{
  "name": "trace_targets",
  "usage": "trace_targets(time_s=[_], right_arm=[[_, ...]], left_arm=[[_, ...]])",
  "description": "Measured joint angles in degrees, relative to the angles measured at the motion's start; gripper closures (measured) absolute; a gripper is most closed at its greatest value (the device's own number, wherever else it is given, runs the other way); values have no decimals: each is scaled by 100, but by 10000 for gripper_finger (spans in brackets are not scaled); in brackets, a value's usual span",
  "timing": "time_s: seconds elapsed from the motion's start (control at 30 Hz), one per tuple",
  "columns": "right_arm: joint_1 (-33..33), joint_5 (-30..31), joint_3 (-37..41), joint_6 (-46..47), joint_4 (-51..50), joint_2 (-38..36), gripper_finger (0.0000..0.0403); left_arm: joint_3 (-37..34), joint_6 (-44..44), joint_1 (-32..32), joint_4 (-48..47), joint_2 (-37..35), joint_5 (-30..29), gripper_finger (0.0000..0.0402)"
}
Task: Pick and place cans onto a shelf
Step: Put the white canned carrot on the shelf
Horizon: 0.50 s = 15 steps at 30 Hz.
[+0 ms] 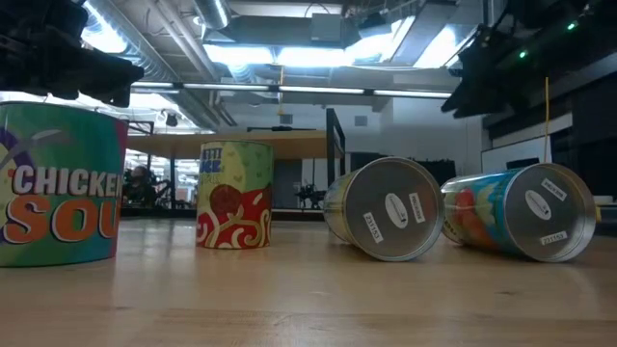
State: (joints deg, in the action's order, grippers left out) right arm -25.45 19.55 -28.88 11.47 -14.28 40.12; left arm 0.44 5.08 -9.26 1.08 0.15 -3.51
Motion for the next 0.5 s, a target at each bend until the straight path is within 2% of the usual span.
trace_targets(time_s=[0.27, 0.5], right_arm=[[-887, -790, -2, -474, 31, 775, 177], [-1250, -924, -2, -912, 33, 1399, 177]], left_arm=[[1, 0, 1, 0, 0, 0, 324], [1, -2, 1, 0, 0, 0, 324]])
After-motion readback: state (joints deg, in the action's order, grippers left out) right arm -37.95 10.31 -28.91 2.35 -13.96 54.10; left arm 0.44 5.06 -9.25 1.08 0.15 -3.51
